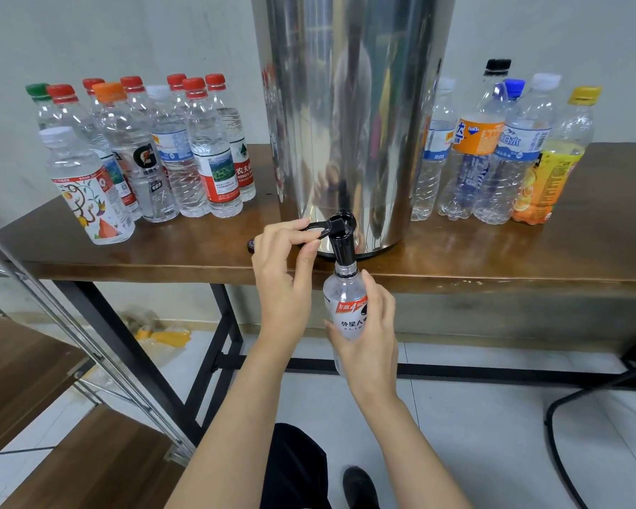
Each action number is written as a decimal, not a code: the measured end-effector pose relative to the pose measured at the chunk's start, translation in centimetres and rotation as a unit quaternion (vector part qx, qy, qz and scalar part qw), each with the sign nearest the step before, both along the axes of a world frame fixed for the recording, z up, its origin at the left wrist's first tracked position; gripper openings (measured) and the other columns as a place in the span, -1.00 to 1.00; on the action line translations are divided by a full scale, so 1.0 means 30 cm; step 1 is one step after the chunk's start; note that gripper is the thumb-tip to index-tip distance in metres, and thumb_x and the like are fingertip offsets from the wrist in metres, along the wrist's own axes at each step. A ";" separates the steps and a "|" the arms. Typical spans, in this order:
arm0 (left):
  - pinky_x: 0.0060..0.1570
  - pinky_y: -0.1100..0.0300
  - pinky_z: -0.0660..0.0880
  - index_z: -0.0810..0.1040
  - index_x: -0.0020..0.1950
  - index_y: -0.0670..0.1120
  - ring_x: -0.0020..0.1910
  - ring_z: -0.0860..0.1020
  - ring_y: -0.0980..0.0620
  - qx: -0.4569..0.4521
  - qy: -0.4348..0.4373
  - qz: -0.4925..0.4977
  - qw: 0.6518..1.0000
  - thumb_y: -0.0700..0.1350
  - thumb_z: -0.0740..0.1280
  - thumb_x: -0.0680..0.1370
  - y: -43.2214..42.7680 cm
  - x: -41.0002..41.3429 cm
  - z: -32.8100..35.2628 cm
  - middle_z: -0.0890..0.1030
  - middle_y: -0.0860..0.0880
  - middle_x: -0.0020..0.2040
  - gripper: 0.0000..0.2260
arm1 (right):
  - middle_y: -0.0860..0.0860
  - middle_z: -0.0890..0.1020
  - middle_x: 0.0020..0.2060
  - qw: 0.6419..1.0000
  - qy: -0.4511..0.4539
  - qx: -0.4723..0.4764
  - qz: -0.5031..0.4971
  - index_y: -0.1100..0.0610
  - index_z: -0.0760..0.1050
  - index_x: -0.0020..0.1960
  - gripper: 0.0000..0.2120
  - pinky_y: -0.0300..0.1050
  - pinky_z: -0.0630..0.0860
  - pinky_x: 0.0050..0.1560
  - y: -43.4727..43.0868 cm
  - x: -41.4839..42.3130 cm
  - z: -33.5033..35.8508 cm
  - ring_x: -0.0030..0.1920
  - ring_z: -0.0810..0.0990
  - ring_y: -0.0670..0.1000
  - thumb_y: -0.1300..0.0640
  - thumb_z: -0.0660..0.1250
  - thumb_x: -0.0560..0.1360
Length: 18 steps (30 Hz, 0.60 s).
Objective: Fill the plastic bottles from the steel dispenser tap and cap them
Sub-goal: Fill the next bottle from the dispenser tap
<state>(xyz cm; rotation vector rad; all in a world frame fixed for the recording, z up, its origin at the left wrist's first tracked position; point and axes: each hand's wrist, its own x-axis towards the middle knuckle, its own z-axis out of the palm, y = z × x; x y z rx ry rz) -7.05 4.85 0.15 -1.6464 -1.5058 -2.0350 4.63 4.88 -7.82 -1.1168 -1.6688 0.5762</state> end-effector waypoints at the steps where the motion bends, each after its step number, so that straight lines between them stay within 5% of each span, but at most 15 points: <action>1: 0.17 -0.20 0.43 0.57 0.02 0.02 0.16 0.47 0.21 0.000 0.000 0.000 1.000 -0.14 0.29 0.61 0.000 0.000 -0.001 0.57 0.08 0.11 -0.92 | -0.12 0.32 0.33 1.000 -0.003 0.000 0.001 -0.18 0.11 0.49 -0.12 -0.26 0.48 -0.15 0.000 0.001 0.000 0.17 0.46 -0.12 0.16 0.56 0.39; 18: 0.18 -0.25 0.41 0.59 0.00 -0.01 0.17 0.48 0.20 -0.012 -0.016 -0.005 1.000 -0.09 0.29 0.60 -0.005 0.003 0.000 0.57 0.09 0.11 -0.92 | -0.13 0.33 0.31 1.000 0.011 -0.016 0.005 -0.11 0.21 0.50 -0.18 -0.06 0.60 -0.08 -0.007 0.001 0.009 0.15 0.47 -0.10 0.17 0.56 0.39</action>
